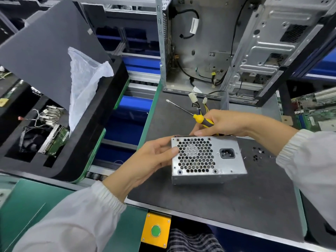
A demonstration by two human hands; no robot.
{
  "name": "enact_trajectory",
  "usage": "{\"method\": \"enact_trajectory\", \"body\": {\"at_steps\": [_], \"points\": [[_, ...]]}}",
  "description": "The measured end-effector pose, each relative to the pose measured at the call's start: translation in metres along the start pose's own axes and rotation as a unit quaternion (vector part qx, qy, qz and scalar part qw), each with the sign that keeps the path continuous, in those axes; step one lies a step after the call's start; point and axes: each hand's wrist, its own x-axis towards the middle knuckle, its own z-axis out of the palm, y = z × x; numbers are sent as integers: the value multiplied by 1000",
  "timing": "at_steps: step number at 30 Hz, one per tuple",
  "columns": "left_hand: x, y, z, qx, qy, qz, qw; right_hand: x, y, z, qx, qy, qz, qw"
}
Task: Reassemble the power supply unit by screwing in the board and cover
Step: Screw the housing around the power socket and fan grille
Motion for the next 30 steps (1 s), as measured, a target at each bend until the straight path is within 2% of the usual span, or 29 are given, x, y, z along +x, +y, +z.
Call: {"method": "enact_trajectory", "body": {"at_steps": [4, 7, 10, 13, 20, 26, 30], "points": [[-5, -3, 2, 27, -17, 2, 1000, -1, 2, 3, -10, 2, -10, 1000], [-10, -10, 2, 52, 4, 14, 999, -3, 4, -2, -11, 5, -6, 1000], [-13, -11, 3, 105, -39, 30, 993, -4, 9, -7, 21, 8, 11, 1000], [-12, -8, 3, 141, -38, 38, 989, -4, 11, -6, 43, -20, 18, 999], [-9, -7, 1, 135, -25, 39, 990, -1, 10, -11, 69, -71, 43, 994], [-6, -12, -1, 135, -30, 36, 990, -1, 9, -7, 151, -105, 55, 981], [-4, -14, -6, 57, -24, 9, 998, 1, 4, -10, 143, -141, 62, 978]]}}
